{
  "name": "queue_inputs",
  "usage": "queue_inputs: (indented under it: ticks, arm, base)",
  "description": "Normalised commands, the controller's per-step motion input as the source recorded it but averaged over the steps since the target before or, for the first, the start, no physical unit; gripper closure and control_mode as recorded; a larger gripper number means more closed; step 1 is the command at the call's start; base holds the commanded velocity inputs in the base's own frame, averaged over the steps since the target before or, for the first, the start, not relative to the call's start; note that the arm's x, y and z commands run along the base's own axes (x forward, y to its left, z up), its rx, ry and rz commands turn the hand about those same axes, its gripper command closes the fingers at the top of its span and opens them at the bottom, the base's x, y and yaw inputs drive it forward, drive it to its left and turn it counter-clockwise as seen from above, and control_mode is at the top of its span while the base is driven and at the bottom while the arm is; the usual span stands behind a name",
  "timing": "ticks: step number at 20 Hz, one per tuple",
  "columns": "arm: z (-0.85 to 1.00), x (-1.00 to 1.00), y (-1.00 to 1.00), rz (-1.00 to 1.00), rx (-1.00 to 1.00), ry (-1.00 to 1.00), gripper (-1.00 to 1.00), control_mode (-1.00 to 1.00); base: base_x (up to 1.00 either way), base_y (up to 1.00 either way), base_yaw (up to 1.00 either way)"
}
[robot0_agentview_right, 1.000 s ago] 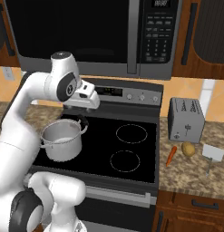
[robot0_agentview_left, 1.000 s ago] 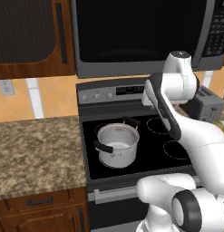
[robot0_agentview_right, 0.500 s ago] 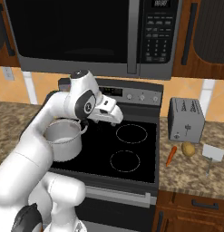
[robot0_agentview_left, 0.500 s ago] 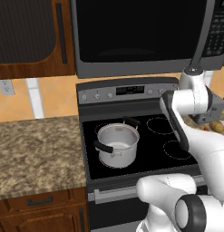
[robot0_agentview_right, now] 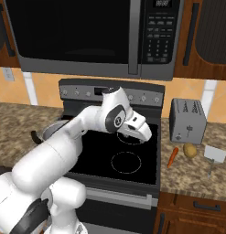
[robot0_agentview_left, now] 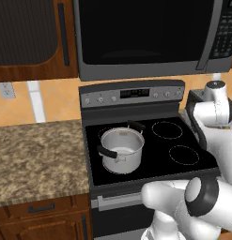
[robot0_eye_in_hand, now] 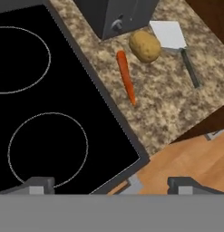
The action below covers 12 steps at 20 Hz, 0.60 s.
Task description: Put the carrot and potato in the pot. Retrieve the spatula and lightly stir the vegetables in the pot.
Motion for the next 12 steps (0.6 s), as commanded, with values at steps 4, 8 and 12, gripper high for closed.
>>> queue_inputs:
  ticks: [4,8,12]
  arm:
    - [-0.51,0.28,-1.0,-0.13,0.0,0.06,-1.0,-1.0]
    - [-0.54,0.26,-0.97,-0.03,0.03,0.08,-1.0,-1.0]
    - [-0.45,0.33,-0.76,0.02,0.09,0.02,-1.0,-1.0]
  base:
    - [0.0,0.0,0.0]
    - [0.0,0.0,0.0]
    - [0.0,0.0,0.0]
